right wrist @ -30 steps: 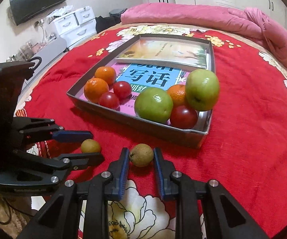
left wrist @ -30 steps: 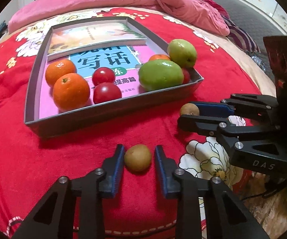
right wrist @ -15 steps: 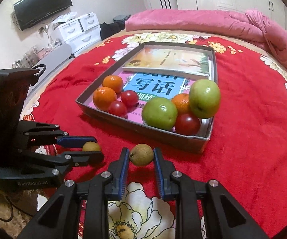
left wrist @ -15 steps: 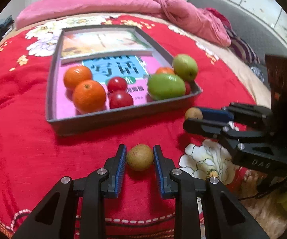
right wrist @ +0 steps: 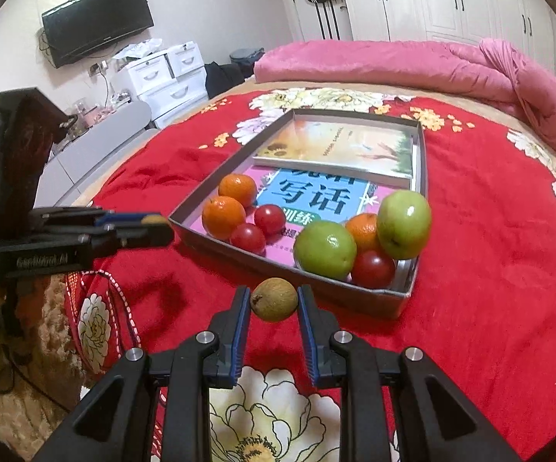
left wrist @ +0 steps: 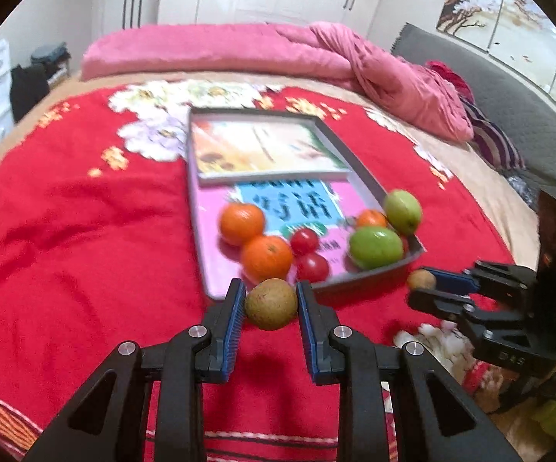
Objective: Organize fruits
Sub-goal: 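Lift and carry both held kiwis over the grey tray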
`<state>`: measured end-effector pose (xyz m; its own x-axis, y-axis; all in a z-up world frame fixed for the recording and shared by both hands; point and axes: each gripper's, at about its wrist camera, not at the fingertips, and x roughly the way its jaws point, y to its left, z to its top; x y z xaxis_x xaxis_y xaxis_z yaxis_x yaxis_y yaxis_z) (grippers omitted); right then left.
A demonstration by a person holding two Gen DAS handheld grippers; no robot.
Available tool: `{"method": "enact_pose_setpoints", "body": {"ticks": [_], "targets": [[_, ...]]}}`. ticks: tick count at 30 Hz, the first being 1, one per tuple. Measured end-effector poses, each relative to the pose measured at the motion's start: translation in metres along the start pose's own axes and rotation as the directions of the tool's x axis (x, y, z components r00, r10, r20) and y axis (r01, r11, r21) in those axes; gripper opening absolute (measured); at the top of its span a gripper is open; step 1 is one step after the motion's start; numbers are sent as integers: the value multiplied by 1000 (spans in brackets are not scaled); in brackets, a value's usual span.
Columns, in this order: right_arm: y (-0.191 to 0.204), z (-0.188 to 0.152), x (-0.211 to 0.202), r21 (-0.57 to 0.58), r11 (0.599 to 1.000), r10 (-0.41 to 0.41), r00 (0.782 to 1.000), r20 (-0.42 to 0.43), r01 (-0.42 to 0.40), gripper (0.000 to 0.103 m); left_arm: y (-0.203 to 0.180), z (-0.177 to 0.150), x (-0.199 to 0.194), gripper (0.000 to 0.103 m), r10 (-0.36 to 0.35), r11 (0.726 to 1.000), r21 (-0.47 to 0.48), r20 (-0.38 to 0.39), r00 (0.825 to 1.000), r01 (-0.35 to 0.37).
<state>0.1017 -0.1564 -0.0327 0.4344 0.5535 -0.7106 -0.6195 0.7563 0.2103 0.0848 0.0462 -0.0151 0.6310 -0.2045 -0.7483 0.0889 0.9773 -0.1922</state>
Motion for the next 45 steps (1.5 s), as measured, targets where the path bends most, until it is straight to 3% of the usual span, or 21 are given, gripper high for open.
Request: {"method": "enact_pose_setpoints", "body": {"ticks": [11, 45], "targets": [[9, 10, -4, -25, 1000, -6, 999, 52, 8, 25, 21, 13, 5, 28, 43, 998, -35, 33, 999, -42], [13, 45, 19, -61, 997, -43, 994, 103, 49, 25, 17, 17, 39, 28, 35, 999, -27, -21, 999, -36]]}}
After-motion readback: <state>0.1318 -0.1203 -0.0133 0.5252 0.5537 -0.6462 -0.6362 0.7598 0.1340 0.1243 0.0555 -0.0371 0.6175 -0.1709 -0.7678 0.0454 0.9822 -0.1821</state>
